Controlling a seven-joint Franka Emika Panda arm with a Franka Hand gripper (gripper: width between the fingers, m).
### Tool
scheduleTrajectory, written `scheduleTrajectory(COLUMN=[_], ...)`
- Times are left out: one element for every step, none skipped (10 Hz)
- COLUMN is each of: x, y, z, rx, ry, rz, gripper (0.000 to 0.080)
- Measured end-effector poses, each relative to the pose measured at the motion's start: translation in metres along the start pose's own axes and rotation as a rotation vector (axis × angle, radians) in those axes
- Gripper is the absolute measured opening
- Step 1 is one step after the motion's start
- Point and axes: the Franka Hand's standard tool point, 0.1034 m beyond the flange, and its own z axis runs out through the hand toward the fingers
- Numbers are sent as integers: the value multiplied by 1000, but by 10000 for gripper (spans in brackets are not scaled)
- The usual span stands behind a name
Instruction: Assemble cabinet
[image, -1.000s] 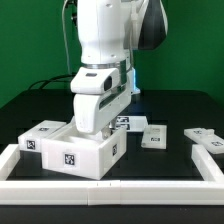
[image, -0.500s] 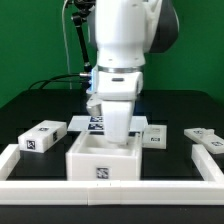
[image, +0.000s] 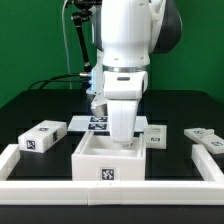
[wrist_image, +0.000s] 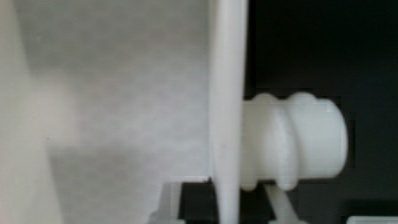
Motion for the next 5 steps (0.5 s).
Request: scheduleTrajectory(x=[9, 20, 31, 42, 56], y=[1, 4, 5, 7, 14], z=[0, 0, 0, 1, 1], rx=[1, -3, -5, 1, 8], ry=[3, 10, 15, 17, 17], rz=[-19, -50, -67, -66, -69], gripper=[37, 37, 37, 37, 37])
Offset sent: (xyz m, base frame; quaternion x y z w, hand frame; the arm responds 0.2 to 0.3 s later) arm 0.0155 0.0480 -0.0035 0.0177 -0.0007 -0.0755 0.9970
